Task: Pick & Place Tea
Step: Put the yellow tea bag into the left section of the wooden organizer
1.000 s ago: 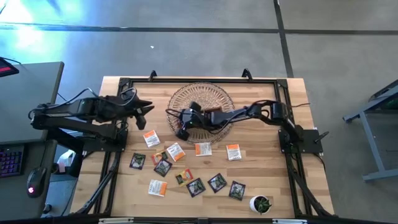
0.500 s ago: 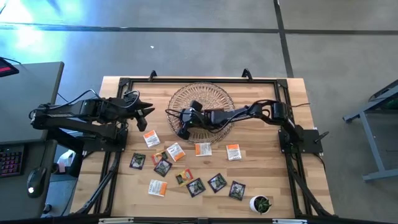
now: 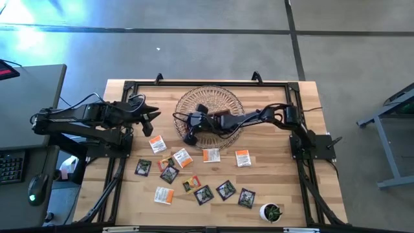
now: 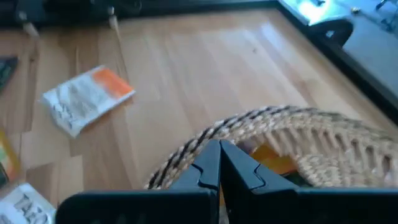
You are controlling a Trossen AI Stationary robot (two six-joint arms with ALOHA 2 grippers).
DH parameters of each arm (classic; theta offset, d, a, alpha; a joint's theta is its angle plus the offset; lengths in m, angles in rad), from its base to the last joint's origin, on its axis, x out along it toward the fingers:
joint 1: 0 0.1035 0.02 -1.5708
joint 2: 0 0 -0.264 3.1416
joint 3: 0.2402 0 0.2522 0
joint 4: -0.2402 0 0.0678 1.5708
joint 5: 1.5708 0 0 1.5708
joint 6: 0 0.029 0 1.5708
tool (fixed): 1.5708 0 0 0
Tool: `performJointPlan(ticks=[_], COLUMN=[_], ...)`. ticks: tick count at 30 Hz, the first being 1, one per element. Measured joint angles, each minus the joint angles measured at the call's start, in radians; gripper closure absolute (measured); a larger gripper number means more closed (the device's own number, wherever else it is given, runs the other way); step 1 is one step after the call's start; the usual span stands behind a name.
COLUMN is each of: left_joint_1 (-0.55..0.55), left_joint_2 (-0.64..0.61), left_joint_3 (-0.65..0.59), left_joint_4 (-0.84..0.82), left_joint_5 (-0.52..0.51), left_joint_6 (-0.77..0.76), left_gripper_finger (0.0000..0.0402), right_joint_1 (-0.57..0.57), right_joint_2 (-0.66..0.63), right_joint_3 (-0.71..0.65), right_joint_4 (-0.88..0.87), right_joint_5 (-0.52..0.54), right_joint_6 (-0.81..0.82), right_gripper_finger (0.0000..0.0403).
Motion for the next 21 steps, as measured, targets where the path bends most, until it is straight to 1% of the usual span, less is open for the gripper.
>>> performJointPlan(ticks=[4, 9, 12, 18, 21], left_joint_1=[0.0, 0.0, 0.0, 0.0, 0.0], left_joint_2=[0.0, 0.0, 0.0, 0.0, 0.0], left_joint_3=[0.0, 0.0, 0.0, 0.0, 0.0], left_joint_4=[-0.006, -0.019, -0.02, -0.02, -0.019], left_joint_5=[-0.001, -0.003, -0.003, -0.003, -0.018], left_joint_6=[0.0, 0.0, 0.0, 0.0, 0.0], left_gripper_finger=[0.0308, 0.0308, 0.0308, 0.0308, 0.0308], right_joint_1=[-0.001, 0.0, 0.0, -0.005, -0.007], right_joint_2=[0.0, 0.0, 0.006, 0.018, 0.034], right_joint_3=[0.0, 0.0, 0.001, 0.0, 0.001], right_joint_4=[-0.034, -0.124, -0.126, -0.142, -0.139], right_joint_5=[0.049, 0.04, 0.04, -0.014, -0.063], right_joint_6=[-0.023, 0.005, 0.011, 0.046, 0.05], right_gripper_finger=[0.0403, 0.0403, 0.0403, 0.0403, 0.0403])
